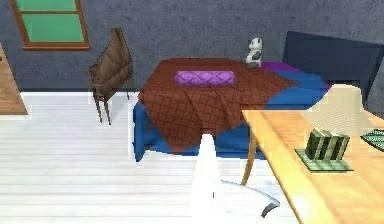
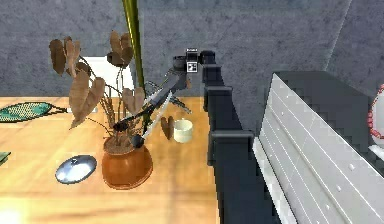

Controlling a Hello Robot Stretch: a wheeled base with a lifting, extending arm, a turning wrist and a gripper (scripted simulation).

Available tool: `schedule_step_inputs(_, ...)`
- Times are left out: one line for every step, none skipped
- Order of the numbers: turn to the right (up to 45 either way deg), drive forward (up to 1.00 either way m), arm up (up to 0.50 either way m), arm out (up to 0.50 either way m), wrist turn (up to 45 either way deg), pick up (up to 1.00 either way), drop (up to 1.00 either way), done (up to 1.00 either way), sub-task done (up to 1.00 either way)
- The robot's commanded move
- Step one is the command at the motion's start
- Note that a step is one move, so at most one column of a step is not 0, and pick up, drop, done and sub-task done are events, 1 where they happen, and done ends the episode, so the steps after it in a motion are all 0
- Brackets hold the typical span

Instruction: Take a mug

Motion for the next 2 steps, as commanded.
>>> schedule_step_inputs(0.0,0.0,0.0,0.0,45.0,0.0,0.0,0.0,0.0)
schedule_step_inputs(0.0,0.0,0.0,0.0,45.0,0.0,0.0,0.0,0.0)
